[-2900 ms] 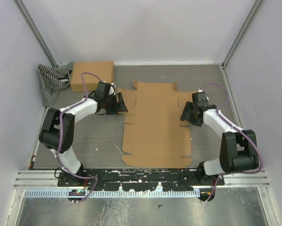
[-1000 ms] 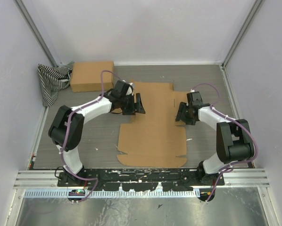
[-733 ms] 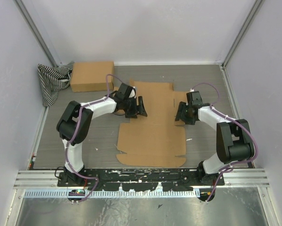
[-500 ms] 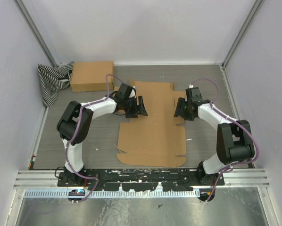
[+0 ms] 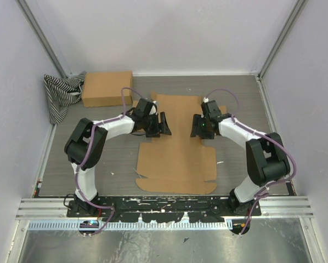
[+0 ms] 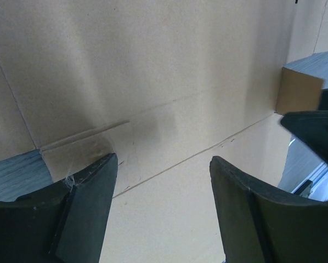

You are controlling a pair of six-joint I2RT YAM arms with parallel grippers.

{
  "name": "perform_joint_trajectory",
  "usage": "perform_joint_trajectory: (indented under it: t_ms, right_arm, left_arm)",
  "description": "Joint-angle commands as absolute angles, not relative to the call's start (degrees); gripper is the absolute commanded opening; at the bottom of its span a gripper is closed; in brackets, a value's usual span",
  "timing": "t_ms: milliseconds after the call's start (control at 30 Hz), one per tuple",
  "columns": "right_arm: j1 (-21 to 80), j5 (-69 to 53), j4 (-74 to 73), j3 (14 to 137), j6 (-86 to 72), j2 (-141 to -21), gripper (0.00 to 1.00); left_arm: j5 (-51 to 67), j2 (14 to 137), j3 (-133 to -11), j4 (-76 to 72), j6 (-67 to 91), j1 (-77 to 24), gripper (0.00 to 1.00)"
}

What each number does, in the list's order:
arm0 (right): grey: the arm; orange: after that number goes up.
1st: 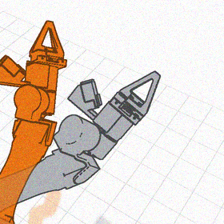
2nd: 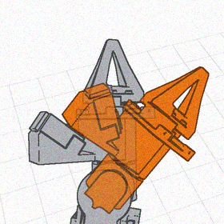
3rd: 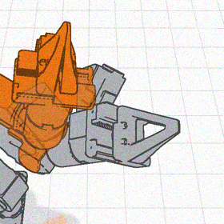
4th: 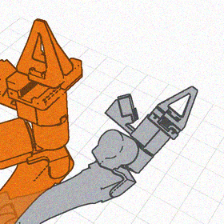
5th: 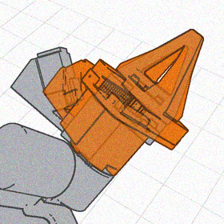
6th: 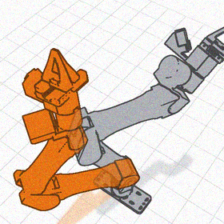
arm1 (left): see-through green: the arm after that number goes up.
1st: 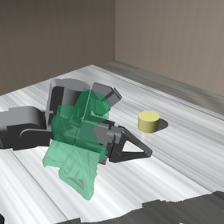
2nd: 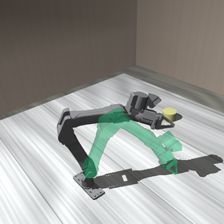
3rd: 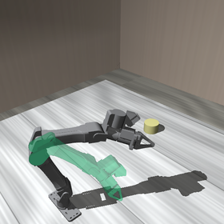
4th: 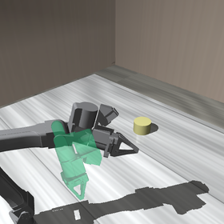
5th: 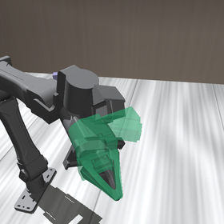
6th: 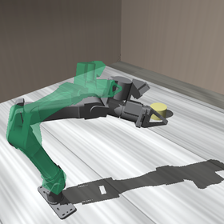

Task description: Fold the paper box

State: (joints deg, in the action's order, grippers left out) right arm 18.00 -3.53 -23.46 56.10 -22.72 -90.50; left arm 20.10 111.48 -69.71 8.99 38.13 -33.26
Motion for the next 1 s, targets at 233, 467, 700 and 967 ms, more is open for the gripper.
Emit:
perform_joint_trajectory:
  t_ms: [233,467,700,967]
  right_arm:
    - [23.03,-1.66,-20.24,57.79,-24.78,-98.72,0.6]
    - [22.91,5.67,-28.8,63.97,-22.93,-89.14,0.61]
    - [16.07,7.18,-33.79,75.58,-20.23,-87.89,0.63]
    - [10.01,4.86,-35.13,83.48,-19.82,-94.78,0.62]
  left_arm:
    - [18.75,110.02,-66.64,11.55,37.42,-33.24,0.76]
    - [16.44,103.14,-69.56,17.1,32.91,-31.54,0.83]
    - [27.04,103.28,-80.32,19.22,32.27,-21.48,0.98]
    - [19.76,116.09,-107.7,32.09,27.44,-17.18,0.32]
